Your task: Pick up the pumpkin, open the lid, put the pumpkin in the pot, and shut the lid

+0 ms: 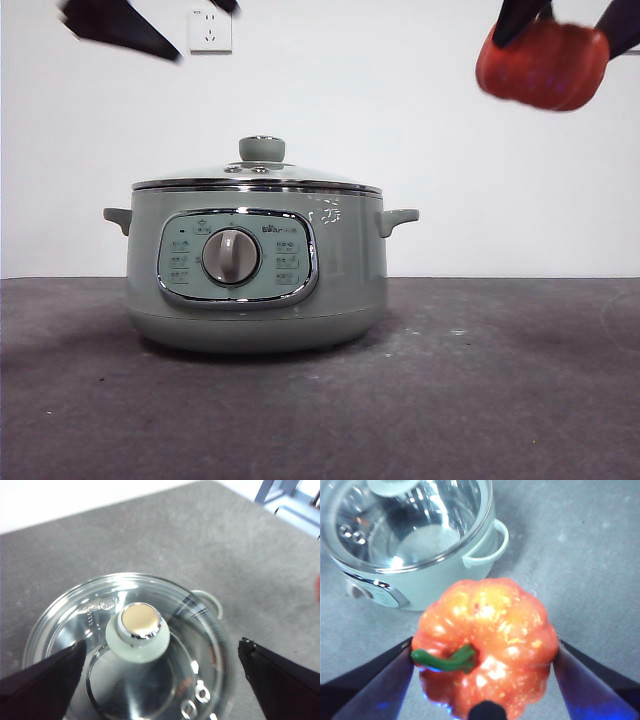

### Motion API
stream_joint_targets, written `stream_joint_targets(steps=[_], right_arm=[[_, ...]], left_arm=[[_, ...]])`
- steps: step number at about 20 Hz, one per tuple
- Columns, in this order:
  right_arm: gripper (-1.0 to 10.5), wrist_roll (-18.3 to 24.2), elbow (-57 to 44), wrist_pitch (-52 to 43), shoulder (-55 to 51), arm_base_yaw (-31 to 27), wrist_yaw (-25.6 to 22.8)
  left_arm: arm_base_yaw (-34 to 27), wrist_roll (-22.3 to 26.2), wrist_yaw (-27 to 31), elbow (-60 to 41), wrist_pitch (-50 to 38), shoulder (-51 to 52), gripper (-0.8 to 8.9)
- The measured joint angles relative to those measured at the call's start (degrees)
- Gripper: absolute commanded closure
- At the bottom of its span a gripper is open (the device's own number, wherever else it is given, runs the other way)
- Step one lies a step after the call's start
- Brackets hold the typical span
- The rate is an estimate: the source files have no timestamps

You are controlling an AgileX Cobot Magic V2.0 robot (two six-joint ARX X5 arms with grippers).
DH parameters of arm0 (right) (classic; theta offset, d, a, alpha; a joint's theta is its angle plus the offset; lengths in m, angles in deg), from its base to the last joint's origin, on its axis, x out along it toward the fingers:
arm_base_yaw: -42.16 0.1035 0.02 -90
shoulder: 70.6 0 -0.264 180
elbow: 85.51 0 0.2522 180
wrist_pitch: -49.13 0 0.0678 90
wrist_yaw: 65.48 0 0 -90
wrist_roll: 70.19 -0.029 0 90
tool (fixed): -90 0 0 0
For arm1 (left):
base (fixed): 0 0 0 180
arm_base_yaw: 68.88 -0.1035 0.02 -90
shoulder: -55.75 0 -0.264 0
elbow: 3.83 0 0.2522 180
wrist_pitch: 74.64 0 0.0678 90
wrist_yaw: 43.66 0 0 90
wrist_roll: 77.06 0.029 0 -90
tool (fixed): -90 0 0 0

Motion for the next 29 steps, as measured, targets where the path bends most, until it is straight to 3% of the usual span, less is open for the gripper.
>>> stream_joint_targets(steps=[6, 14, 16, 22, 24, 26, 29], right_arm=[[9.6, -0.48, 0.0, 0.74, -2.84, 0.0, 0.0], [9.6, -0.68, 0.0, 2.49, -2.82, 0.0, 0.02], [9.6, -0.68, 0.0, 2.49, -2.82, 0.0, 0.0], [9.6, -0.68, 0.0, 2.49, -2.82, 0.0, 0.0], [9.6, -0.68, 0.0, 2.49, -2.82, 0.0, -0.13], [9.6, -0.68, 0.0, 2.49, -2.82, 0.0, -0.17], [9.6, -0.68, 0.0, 2.49, -2.82, 0.0, -0.15]], left_arm=[[3.61, 1.66, 3.65, 3.48, -6.36, -13.14, 0.08], [4.13, 2.1, 5.57, 3.58, -9.94, -18.08, 0.11], [4.15, 2.43, 6.12, 3.61, -10.03, -18.69, 1.27], [4.61, 2.47, 6.14, 3.61, -10.16, -18.69, 6.27], [4.61, 2.47, 6.27, 3.61, -10.16, -18.69, 7.38], [4.55, 2.73, 6.64, 3.69, -10.16, -18.69, 8.09], [4.68, 2.8, 6.49, 3.8, -9.9, -18.6, 8.22]])
